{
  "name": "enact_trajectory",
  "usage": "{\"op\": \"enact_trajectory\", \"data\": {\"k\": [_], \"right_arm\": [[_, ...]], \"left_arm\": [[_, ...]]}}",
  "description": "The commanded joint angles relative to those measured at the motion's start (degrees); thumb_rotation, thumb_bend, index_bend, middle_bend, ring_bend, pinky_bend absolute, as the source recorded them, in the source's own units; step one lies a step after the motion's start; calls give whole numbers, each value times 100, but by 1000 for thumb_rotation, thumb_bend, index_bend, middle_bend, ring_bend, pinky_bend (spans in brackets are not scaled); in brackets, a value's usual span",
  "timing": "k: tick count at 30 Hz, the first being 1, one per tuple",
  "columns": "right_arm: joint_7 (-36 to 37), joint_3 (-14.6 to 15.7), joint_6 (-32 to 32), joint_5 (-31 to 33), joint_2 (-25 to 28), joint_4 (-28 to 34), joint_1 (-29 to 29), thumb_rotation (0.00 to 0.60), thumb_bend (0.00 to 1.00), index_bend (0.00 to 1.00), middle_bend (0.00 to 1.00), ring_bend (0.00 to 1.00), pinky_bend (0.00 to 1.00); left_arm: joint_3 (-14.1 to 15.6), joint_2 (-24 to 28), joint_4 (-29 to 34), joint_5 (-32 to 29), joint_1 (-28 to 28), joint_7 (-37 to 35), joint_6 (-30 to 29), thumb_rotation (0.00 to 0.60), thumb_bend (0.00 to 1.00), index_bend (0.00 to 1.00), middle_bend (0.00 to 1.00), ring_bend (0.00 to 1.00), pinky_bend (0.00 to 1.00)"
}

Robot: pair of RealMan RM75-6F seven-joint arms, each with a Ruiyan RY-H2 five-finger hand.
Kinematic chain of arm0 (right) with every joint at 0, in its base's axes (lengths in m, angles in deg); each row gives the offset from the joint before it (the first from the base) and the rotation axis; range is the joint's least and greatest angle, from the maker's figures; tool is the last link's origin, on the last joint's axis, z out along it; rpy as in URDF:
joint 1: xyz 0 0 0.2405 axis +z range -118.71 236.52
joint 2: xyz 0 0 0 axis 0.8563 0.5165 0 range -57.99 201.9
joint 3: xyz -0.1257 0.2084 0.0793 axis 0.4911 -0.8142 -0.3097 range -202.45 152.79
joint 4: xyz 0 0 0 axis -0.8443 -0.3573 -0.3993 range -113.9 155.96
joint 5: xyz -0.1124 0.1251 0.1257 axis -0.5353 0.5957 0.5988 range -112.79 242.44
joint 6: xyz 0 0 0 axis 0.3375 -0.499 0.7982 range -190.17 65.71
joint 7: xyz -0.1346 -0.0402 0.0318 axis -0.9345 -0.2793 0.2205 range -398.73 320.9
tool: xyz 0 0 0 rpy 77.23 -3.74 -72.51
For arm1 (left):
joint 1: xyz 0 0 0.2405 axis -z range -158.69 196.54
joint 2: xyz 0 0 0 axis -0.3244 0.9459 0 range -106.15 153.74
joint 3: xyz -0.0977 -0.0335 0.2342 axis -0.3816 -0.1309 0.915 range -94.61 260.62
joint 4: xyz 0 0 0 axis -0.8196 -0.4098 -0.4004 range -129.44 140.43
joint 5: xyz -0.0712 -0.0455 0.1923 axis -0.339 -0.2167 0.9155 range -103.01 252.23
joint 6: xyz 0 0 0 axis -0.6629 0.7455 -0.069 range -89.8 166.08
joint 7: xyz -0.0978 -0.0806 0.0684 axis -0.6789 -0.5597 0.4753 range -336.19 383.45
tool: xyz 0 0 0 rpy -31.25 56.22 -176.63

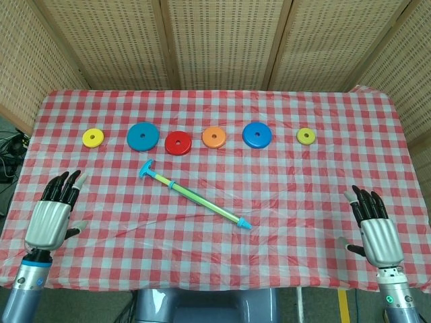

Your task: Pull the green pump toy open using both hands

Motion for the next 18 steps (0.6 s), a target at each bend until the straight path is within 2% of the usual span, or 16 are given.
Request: {"op": "enact_trajectory", "data": {"k": [1, 4, 7, 13, 18], "right_arm": [[-19, -15, -51, 45, -23, -29, 20, 600, 128, 0, 0, 0, 0], [-36, -31, -122, 120, -41, -64, 38, 600, 128, 4, 0, 0, 0], [-34, -75, -198, 239, -58, -125, 60, 600, 128, 11, 0, 0, 0], [22, -148, -332, 434, -93, -244, 100, 600, 127, 21, 0, 0, 0], [104, -200, -380, 521, -107, -332, 128, 600, 127, 29, 0, 0, 0]], "left_arm": [[-246, -124, -113, -171, 246, 37, 219, 600, 10, 134, 471, 481, 452], [-444, -166, -159, -430, 497, 117, 556, 600, 17, 181, 664, 627, 558], [-782, -285, -268, -970, 964, 219, 1204, 600, 45, 230, 796, 732, 643], [-1117, -482, -392, -1688, 1583, 427, 1960, 600, 150, 334, 917, 833, 719], [-1297, -724, -725, -2579, 2169, 949, 2612, 600, 172, 355, 932, 845, 726]]}}
